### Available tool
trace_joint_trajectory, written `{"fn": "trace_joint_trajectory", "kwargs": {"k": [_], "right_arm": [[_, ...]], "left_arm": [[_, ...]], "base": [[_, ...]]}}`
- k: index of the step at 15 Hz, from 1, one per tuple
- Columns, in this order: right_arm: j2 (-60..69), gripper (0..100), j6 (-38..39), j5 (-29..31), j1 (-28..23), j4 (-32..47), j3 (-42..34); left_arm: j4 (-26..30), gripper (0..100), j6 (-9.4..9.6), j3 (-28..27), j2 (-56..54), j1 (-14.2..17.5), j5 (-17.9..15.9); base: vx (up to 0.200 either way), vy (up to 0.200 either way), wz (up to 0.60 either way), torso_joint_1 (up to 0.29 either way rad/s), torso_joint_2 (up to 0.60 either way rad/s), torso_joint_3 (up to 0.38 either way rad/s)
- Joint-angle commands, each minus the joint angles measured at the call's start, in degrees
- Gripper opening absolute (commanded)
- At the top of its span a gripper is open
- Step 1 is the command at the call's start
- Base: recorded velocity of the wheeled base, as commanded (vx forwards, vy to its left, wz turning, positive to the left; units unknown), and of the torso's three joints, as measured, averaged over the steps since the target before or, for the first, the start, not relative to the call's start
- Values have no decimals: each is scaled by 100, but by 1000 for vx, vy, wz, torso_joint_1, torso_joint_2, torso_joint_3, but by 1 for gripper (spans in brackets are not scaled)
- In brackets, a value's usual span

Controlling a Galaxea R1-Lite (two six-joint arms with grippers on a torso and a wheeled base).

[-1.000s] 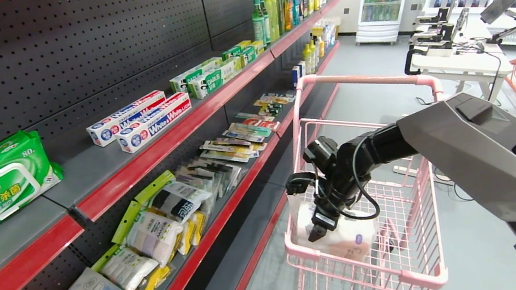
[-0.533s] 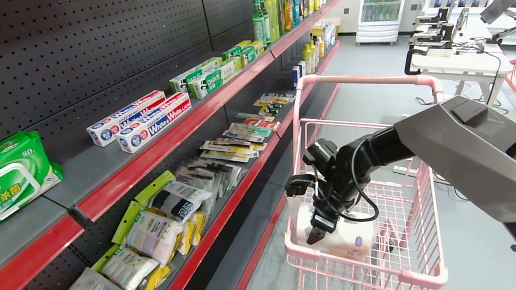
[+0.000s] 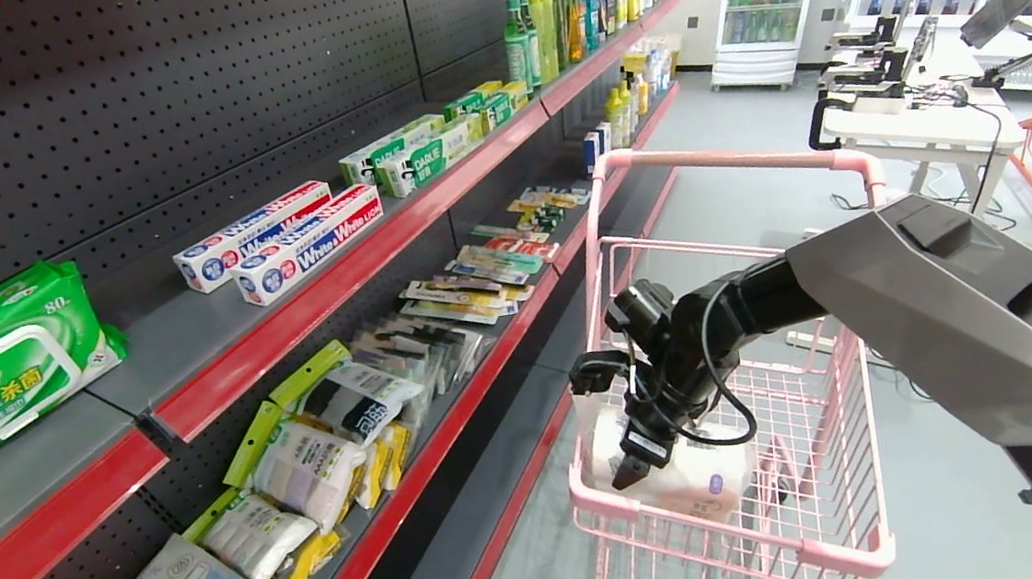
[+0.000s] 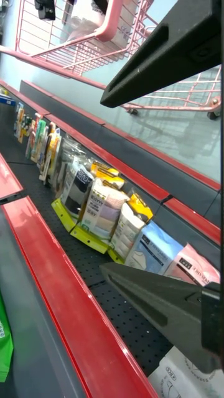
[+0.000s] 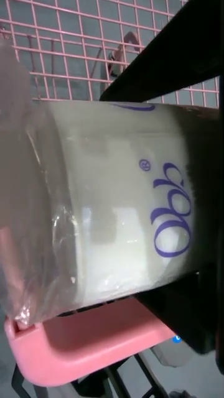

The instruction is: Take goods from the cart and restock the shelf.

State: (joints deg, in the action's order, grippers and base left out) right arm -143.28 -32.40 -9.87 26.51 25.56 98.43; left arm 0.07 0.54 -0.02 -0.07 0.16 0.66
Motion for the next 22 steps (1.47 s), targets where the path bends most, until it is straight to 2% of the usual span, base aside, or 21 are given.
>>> {"fn": "trace_joint_trajectory", "kwargs": {"k": [1,4,9,11,15,17,22], "right_arm": [[-25,0,6,-6,3,-8,-34],[-25,0,173,29,3,-491,-377],[520,0,727,443,-155,-447,-702],[933,0,911,653,-191,-262,-1168],[1663,0,911,864,-234,634,-1739],[1847,0,920,1005,-234,660,-2029],[2164,0,1061,1110,-331,616,-2047]], "left_arm": [[-7,100,-1,2,7,2,4],[-7,100,-1,2,7,2,4],[-7,100,-1,2,7,2,4],[-7,100,-1,2,7,2,4],[-7,100,-1,2,7,2,4],[-7,100,-1,2,7,2,4],[-7,100,-1,2,7,2,4]], "base": [[0,0,0,0,0,0],[0,0,0,0,0,0],[0,0,0,0,0,0],[0,0,0,0,0,0],[0,0,0,0,0,0],[0,0,0,0,0,0],[0,0,0,0,0,0]]}}
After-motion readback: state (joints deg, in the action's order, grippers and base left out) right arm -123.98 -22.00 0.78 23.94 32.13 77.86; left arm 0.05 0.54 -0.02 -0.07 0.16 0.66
